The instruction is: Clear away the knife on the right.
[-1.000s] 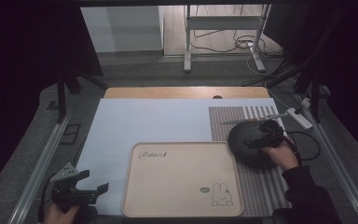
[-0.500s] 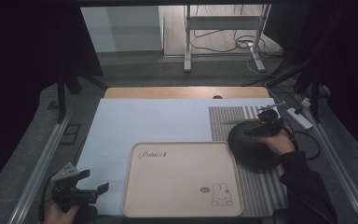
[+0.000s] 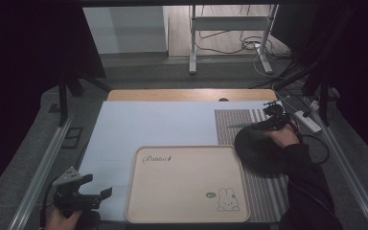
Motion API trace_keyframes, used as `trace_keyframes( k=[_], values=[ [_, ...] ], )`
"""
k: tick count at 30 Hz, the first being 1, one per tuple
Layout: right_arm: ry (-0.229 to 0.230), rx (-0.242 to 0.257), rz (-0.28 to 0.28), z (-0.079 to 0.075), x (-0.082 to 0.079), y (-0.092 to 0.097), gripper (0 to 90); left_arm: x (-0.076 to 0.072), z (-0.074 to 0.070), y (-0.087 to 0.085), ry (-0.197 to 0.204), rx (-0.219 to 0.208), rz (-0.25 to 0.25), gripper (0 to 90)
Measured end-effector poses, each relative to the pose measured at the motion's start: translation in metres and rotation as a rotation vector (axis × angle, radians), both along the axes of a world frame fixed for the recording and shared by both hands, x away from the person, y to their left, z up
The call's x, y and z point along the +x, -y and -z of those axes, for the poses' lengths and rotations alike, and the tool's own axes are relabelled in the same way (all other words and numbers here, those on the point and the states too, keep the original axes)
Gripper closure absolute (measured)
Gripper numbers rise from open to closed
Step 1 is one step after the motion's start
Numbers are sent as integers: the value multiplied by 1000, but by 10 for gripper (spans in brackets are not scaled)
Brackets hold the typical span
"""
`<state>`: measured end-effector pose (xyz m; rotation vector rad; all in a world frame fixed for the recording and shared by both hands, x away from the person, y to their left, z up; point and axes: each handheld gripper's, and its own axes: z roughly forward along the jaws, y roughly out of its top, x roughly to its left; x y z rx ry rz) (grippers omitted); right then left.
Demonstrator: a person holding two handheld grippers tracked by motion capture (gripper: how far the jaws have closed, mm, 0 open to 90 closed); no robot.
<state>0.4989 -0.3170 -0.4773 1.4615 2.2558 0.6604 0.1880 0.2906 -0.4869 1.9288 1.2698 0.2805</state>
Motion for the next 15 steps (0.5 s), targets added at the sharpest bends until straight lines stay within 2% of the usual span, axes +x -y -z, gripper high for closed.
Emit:
trace_keyframes(
  k=[3, 7, 8, 9, 11, 12, 13, 14, 15],
  values=[
    [9, -1, 5, -1, 4, 1, 62, 0, 0, 0, 0, 1, 0, 31],
    [21, 12, 15, -3, 13, 7, 284, 0, 0, 0, 0, 1, 1, 30],
    [21, 12, 15, -3, 13, 7, 284, 0, 0, 0, 0, 1, 1, 30],
    [20, 21, 13, -3, 15, 9, 342, 0, 0, 0, 0, 1, 1, 30],
    [-1, 49, -1, -3, 22, 15, 549, 0, 0, 0, 0, 1, 2, 30],
    [-1, 49, -1, -3, 22, 15, 549, 0, 0, 0, 0, 1, 2, 31],
    [-7, 53, -1, -3, 27, 20, 685, 0, 0, 0, 0, 2, 2, 31],
    [-7, 53, -1, -3, 27, 20, 685, 0, 0, 0, 1, 3, 3, 31],
    [-9, 60, 6, -3, 30, 25, 809, 0, 0, 0, 0, 3, 3, 31]
  ],
)
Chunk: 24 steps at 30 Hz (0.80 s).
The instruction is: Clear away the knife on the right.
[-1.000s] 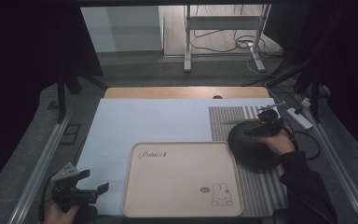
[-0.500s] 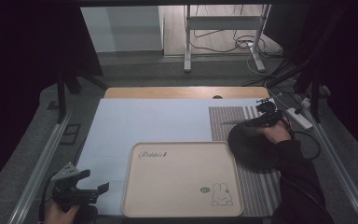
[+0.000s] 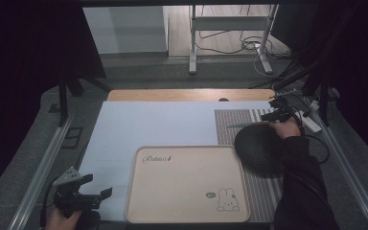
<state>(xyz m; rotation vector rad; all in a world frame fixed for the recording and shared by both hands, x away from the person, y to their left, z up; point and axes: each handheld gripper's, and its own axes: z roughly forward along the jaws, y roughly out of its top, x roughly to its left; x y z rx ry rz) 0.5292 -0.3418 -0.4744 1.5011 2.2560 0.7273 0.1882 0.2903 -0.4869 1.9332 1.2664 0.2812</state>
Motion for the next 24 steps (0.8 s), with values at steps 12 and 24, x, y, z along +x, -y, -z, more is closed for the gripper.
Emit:
trace_keyframes(
  k=[12, 24],
  values=[
    [1, -81, 48, 13, 16, 18, 892, 0, 0, 0, -1, -2, 1, 31],
    [-105, -84, 23, 19, 1, 36, 892, 0, 0, 1, 2, 8, 4, 31]
  ],
)
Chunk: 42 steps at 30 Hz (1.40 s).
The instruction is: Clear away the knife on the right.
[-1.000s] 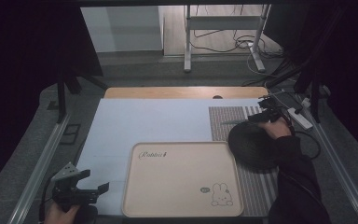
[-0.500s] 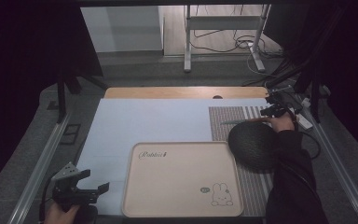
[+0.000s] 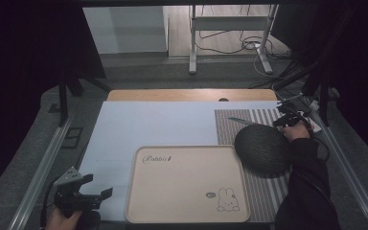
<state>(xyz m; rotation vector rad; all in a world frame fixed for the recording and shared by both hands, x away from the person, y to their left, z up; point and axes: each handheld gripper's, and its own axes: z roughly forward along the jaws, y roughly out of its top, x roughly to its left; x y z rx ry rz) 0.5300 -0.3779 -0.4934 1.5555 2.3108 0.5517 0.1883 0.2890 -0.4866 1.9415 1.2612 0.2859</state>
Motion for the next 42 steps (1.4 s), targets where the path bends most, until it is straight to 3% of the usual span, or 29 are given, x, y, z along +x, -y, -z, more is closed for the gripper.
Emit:
trace_keyframes(
  k=[4, 11, 15, 16, 17, 20, 24, 25, 27, 28, 32, 36, 42],
  values=[
    [-57, 0, -30, -2, -6, -1, 892, 0, 0, 0, 0, 1, 1, 31],
    [-70, -2, -24, -3, -8, 0, 887, 0, 0, 0, 0, 3, 1, 31],
    [-1, 27, 3, -13, -6, -1, 724, 0, 0, 0, 0, 4, 1, 31],
    [20, 49, 0, -18, -5, -5, 612, 0, 0, 1, 0, 4, 1, 31],
    [20, 49, 0, -18, -5, -5, 612, 0, 0, 1, 0, 4, 1, 31],
    [43, 30, -16, -21, -3, -22, 366, 0, 0, 1, 0, 4, 1, 31],
    [21, 50, -33, -19, 1, -35, 260, 0, 0, 0, -1, 3, 0, 31],
    [10, 58, -53, -18, 2, -43, 170, 0, 0, 0, -1, 2, 0, 31],
    [9, 59, -56, -17, 3, -48, 141, 0, 0, 0, -1, 1, 0, 31],
    [-3, 55, -62, -15, 5, -57, 63, 0, 0, 0, -1, 1, -1, 31],
    [-42, 81, -57, -12, 10, -67, 0, 0, 0, 0, -2, -1, -1, 31],
    [-69, 48, -46, -5, 19, -82, 0, 1, 0, 0, -4, -5, -3, 31],
    [-93, 20, -63, 3, 24, -87, 0, 1, 0, 0, -4, -4, -3, 31]
  ],
)
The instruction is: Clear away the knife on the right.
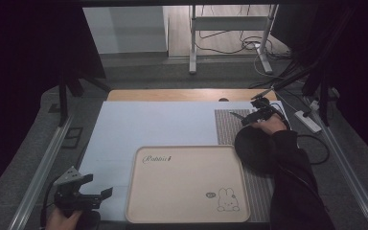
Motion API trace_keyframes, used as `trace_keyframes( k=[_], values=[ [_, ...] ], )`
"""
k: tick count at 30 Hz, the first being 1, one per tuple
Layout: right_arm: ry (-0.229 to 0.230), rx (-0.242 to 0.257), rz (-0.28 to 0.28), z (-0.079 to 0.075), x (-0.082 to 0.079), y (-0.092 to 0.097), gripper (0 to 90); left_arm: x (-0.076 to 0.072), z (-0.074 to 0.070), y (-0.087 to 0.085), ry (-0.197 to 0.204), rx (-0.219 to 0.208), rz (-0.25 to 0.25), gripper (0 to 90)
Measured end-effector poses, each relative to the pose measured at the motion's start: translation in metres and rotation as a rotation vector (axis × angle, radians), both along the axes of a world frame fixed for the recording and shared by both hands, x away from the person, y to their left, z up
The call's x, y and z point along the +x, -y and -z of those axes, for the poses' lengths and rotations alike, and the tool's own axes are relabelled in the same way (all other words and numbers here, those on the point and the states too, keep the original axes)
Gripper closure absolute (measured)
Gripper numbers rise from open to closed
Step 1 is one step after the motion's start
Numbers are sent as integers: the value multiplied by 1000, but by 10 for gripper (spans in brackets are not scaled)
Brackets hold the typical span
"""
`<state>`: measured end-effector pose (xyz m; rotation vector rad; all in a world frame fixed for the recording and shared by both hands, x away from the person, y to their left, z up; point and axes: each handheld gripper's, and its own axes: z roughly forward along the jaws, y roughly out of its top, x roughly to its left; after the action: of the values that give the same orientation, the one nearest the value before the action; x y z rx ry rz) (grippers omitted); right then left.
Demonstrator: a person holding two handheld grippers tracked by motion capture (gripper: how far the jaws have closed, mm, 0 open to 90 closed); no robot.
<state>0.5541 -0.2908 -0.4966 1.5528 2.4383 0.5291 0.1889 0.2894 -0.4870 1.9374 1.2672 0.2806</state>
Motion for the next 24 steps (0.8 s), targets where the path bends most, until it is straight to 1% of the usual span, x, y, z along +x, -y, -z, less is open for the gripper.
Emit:
trace_keyframes(
  k=[1, 3, 7, 8, 12, 13, 14, 15, 16, 17, 18, 19, 20, 21, 22, 23, 24],
  values=[
    [0, 0, 0, 0, 0, 0, 0, 0, 0, 0, -1, 1, 1, 31],
    [-14, -28, -1, 5, 3, 1, 0, 0, 0, 0, 0, 1, 1, 31],
    [-17, -36, 1, 9, 5, 2, 5, 0, 0, 0, 0, 0, 0, 31],
    [-4, -65, -2, 9, 6, 1, 52, 0, 0, 0, 1, 1, 0, 31],
    [-5, -71, -10, 8, 7, 2, 71, 0, 0, 0, 0, 3, 1, 31],
    [4, -76, -8, 7, 7, 4, 111, 0, 0, 0, 0, 4, 1, 31],
    [4, -76, -8, 7, 7, 4, 111, 0, 0, 0, 0, 4, 1, 31],
    [11, -70, -8, 4, 6, 8, 187, 0, 0, 0, 1, 5, 2, 31],
    [11, -70, -8, 4, 6, 8, 187, 0, 0, 0, 1, 5, 2, 31],
    [22, -59, -11, 2, 5, 14, 281, 0, 0, 0, 1, 7, 2, 31],
    [22, -59, -11, 2, 5, 14, 281, 0, 0, 0, 1, 7, 2, 31],
    [31, -55, -16, 2, 5, 17, 317, 0, 0, 0, 1, 7, 2, 31],
    [42, -45, -16, 0, 3, 24, 407, 0, 0, 1, 1, 7, 2, 31],
    [46, -46, -21, 0, 2, 26, 450, 0, 0, 1, 1, 7, 2, 31],
    [41, -44, -25, -1, 2, 29, 505, 0, 0, 1, 1, 7, 1, 31],
    [41, -44, -27, -2, 1, 31, 578, 0, 0, 1, 1, 7, 1, 31],
    [34, -43, -41, -3, 0, 34, 679, 0, 0, 1, 1, 8, 1, 31]
  ],
)
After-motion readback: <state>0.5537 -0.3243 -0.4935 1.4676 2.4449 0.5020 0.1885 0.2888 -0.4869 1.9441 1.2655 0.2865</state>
